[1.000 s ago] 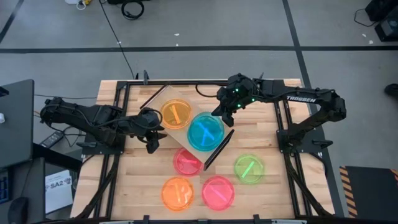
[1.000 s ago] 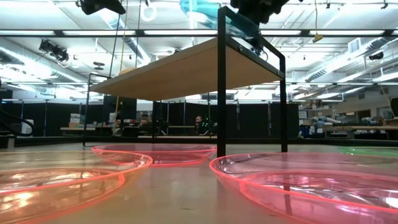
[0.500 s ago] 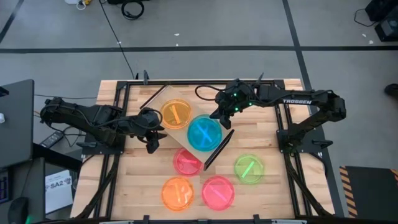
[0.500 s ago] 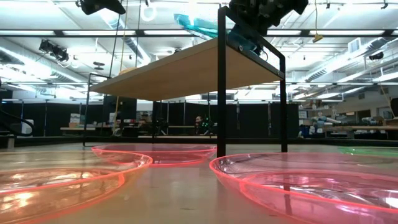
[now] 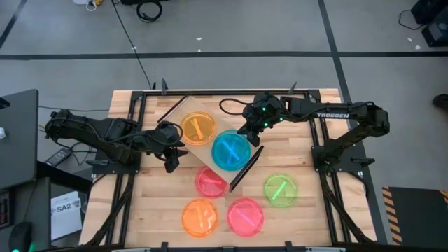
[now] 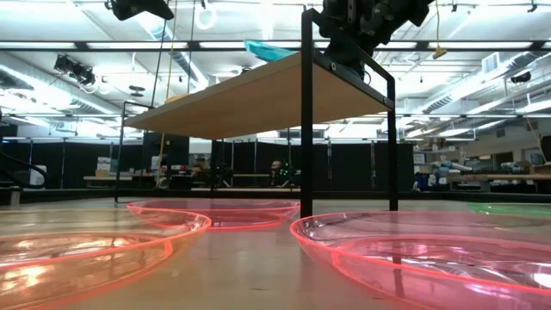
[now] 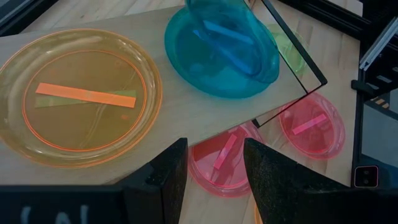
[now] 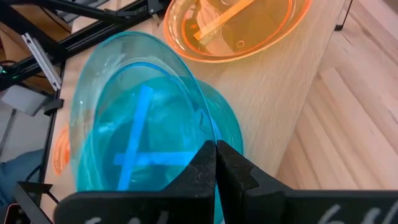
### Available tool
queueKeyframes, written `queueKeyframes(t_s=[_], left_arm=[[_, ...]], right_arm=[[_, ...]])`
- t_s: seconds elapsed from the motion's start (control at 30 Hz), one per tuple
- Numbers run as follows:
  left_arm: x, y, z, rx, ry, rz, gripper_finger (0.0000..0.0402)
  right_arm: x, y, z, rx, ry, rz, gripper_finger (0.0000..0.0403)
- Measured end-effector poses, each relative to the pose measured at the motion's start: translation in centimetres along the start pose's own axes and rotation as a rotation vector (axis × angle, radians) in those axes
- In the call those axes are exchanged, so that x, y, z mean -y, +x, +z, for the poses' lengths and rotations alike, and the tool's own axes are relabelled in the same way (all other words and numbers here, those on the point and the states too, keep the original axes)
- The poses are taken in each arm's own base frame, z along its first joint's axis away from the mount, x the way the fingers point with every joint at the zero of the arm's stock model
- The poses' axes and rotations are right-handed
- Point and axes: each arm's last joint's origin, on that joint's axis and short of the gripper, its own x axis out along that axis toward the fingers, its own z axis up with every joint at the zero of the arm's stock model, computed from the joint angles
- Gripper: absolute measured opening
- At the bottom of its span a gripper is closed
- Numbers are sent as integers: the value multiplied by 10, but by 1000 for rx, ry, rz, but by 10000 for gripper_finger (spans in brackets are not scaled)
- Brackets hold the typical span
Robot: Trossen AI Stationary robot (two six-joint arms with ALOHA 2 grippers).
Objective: Place and stack plates onto a shelf
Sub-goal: Stack the blue plate on top of the blue plate on the shelf, then stack the top pink plate on top of the orange plate on the shelf
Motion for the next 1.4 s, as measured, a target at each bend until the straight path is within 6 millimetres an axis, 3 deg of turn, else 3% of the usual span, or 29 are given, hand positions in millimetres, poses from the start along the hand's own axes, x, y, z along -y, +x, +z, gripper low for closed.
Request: queueKeyframes(t_s=[0.77,1.4], left_arm=[[0,0,0,0,0,0,165],[0,0,0,0,0,0,165]], right_arm=[[0,0,1,6,-9,4,45],[0,0,1,6,-2,4,138]])
